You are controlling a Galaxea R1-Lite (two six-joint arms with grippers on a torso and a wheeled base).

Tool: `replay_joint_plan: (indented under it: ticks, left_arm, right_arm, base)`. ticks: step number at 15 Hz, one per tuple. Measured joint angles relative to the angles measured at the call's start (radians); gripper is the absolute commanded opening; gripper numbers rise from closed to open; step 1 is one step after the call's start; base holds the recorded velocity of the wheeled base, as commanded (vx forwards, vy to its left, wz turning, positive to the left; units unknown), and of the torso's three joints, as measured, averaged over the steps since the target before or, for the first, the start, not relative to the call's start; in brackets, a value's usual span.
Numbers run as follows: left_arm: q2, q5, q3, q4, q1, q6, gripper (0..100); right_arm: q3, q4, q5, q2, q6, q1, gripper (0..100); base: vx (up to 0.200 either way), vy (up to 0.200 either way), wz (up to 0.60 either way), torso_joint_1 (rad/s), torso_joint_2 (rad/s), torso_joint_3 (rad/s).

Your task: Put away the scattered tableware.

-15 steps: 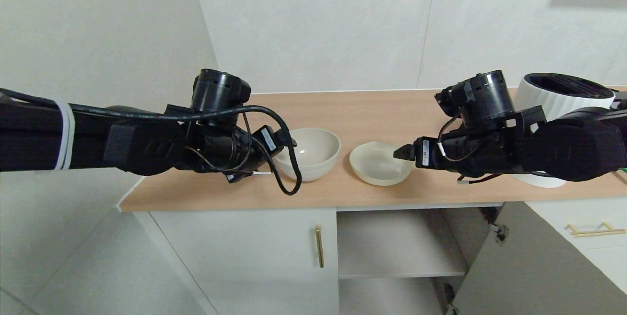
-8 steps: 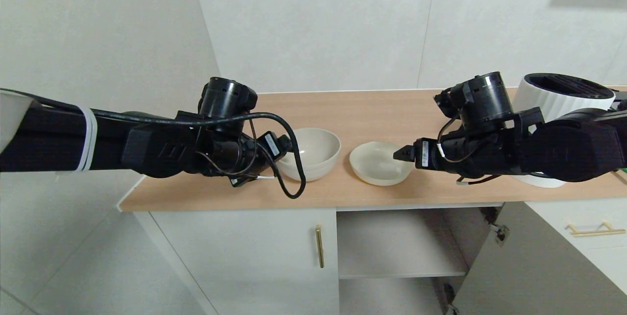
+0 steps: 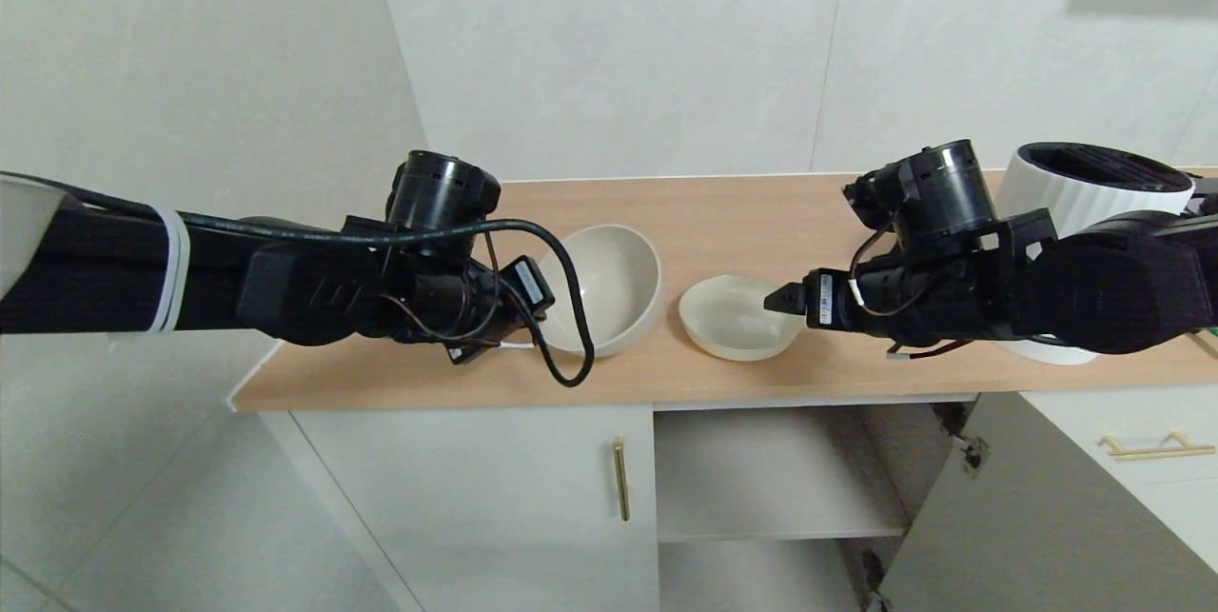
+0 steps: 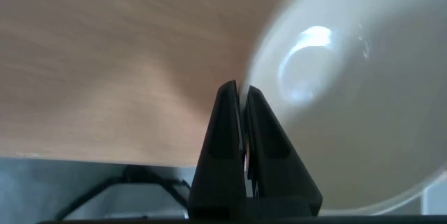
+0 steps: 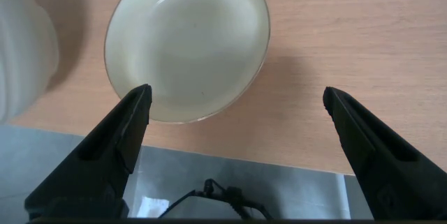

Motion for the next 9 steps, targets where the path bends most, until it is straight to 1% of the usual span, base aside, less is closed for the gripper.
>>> replay_joint_plan:
  ticks: [2, 4, 5, 8, 9]
  left_arm:
    - [-0.007, 0.000, 0.001, 0.000, 0.000, 0.000, 0]
    - [-0.015, 0.000, 0.003, 0.001, 0.001, 0.001, 0]
    - [-0.019, 0.000, 0.006, 0.001, 0.001, 0.003, 0]
    - [-0.026, 0.000, 0.010, 0.001, 0.001, 0.006, 0]
    - [-0.027, 0.000, 0.010, 0.001, 0.002, 0.007, 0]
  right_arm:
    - [-0.002, 0.000, 0.000, 0.002, 0.001, 0.000, 100]
    - [-0.005, -0.001, -0.023, 0.012, 0.001, 0.000, 100]
    - [-0.007, -0.008, -0.052, 0.021, 0.000, 0.000, 100]
    - [-0.009, -0.091, -0.168, 0.074, -0.009, 0.000, 100]
    - [-0.009, -0.104, -0.187, 0.093, -0.012, 0.000, 100]
  base:
    - [0.000, 0.000, 0.00, 0.000, 0.00, 0.000]
    - [0.000, 0.000, 0.00, 0.000, 0.00, 0.000]
    - [0.000, 0.000, 0.00, 0.000, 0.00, 0.000]
    - [0.000, 0.000, 0.00, 0.000, 0.00, 0.000]
    - [0.000, 0.000, 0.00, 0.000, 0.00, 0.000]
